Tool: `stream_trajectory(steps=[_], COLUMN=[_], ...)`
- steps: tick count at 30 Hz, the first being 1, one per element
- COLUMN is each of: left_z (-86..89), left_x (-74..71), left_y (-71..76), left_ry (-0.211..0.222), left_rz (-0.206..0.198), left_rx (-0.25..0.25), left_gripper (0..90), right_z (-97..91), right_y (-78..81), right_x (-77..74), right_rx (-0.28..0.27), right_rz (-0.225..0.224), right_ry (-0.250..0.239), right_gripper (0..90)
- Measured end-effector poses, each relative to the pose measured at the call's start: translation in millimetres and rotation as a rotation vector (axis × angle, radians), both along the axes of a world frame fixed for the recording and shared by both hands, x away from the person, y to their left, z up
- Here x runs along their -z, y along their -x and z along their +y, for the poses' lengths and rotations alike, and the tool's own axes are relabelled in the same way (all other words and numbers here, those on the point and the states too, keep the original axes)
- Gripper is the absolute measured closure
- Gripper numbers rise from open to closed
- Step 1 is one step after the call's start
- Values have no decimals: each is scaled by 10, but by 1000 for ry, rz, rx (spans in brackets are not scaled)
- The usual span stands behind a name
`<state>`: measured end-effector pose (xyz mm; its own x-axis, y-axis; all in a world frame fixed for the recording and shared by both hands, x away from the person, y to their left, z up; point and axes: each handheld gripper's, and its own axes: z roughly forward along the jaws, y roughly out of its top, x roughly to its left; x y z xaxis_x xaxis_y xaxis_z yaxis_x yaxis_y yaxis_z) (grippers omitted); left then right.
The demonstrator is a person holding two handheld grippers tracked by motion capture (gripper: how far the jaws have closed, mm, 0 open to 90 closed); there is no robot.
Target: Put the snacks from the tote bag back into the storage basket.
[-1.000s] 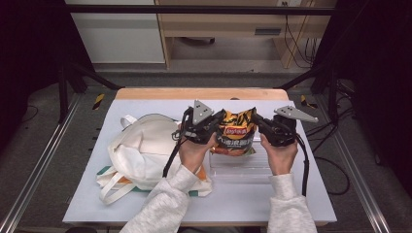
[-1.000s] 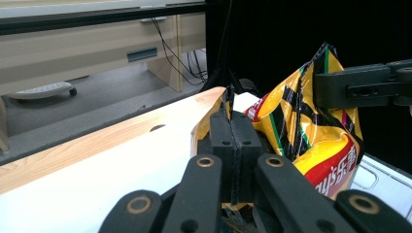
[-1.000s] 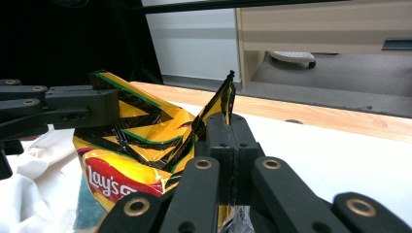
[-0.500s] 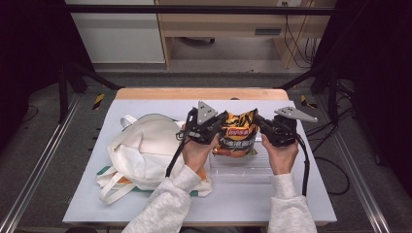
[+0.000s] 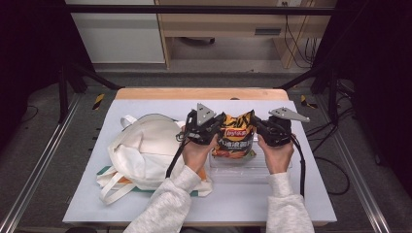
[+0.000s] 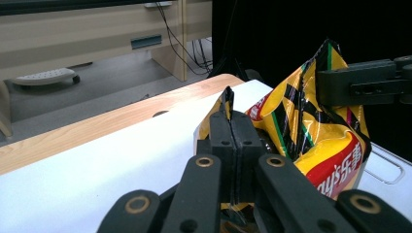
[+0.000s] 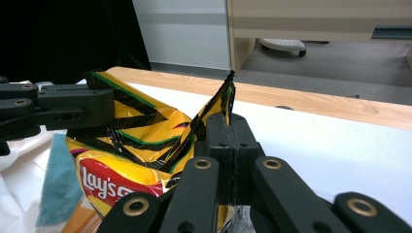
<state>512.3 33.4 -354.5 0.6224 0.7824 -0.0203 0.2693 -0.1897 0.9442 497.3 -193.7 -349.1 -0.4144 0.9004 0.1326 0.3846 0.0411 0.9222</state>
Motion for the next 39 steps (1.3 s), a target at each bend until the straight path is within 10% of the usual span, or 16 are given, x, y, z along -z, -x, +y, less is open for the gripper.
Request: stream_trajectory(steps=[11, 20, 29, 39], left_z=[11, 55, 184, 581], left_x=[31, 8, -108, -251], left_y=[-93, -147, -73, 99], left_ry=[0, -11, 16, -11], left_rz=[-17, -42, -83, -98], left_rx=[-40, -72, -14, 35], left_gripper=[843, 555, 373, 290], right_z=[70, 98, 48, -86], right_y=[-102, -151, -73, 131], right_x=[23, 42, -85, -212], right_rx=[26, 41, 60, 63], right_rz=[-28, -81, -167, -180], right_ry=[30, 56, 22, 13], right_gripper=[855, 646, 345, 248])
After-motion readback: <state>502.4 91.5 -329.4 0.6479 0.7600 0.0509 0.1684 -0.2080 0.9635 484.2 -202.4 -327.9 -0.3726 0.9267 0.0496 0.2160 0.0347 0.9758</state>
